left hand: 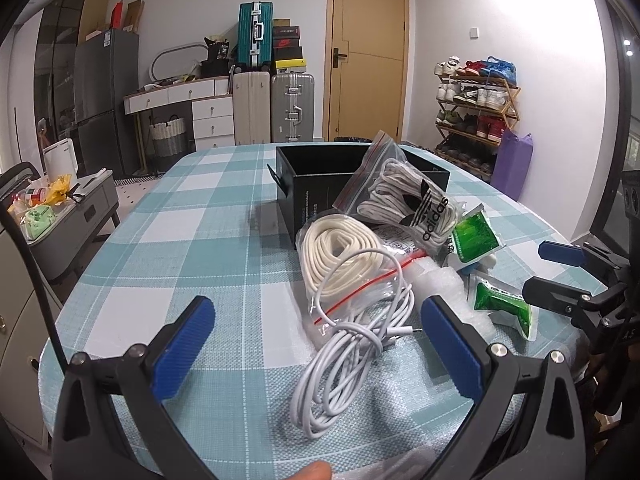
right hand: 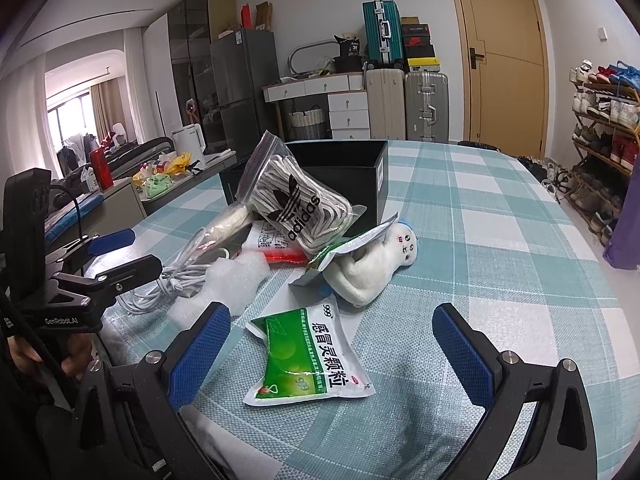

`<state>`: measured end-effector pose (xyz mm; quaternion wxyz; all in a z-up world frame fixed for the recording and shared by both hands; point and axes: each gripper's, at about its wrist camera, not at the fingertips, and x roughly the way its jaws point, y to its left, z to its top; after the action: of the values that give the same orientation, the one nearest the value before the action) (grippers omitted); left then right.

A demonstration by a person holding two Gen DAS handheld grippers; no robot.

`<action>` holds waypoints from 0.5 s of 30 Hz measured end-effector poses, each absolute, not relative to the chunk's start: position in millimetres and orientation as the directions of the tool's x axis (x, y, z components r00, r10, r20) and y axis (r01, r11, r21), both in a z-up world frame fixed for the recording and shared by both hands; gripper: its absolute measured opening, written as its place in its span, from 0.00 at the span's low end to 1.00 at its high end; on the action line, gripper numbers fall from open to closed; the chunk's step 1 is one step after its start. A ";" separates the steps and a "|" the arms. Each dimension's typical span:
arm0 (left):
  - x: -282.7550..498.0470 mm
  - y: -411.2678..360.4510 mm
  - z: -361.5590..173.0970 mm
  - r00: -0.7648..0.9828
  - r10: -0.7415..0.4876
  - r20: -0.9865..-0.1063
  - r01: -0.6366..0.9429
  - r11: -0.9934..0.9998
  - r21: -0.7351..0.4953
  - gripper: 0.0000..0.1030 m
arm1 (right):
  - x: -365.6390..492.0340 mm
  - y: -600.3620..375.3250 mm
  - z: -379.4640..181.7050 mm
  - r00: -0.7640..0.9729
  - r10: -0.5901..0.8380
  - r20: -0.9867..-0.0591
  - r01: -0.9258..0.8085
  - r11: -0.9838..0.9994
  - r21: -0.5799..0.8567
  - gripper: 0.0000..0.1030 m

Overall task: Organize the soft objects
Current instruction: 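Move left tool to the white cable coil while right tool approaches the green packet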

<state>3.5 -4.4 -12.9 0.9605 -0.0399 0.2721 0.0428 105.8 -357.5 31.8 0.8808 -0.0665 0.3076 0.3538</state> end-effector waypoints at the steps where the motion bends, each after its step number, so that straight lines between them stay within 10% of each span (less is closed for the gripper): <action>1: 3.5 -3.8 -13.3 0.847 0.059 -0.528 -0.103 0.993 -0.055 1.00 | 105.3 -357.9 31.5 0.560 0.581 -0.591 -0.663 0.741 0.101 1.00; 15: 5.9 -7.7 -20.6 0.832 0.059 -0.552 -0.096 0.995 -0.038 1.00 | 103.9 -348.0 22.1 0.512 0.569 -0.644 -0.687 0.721 0.091 1.00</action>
<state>5.9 -7.7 -20.6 0.9565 -0.0321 0.2870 0.0406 103.9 -348.0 22.1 0.8649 -0.0880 0.3353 0.3629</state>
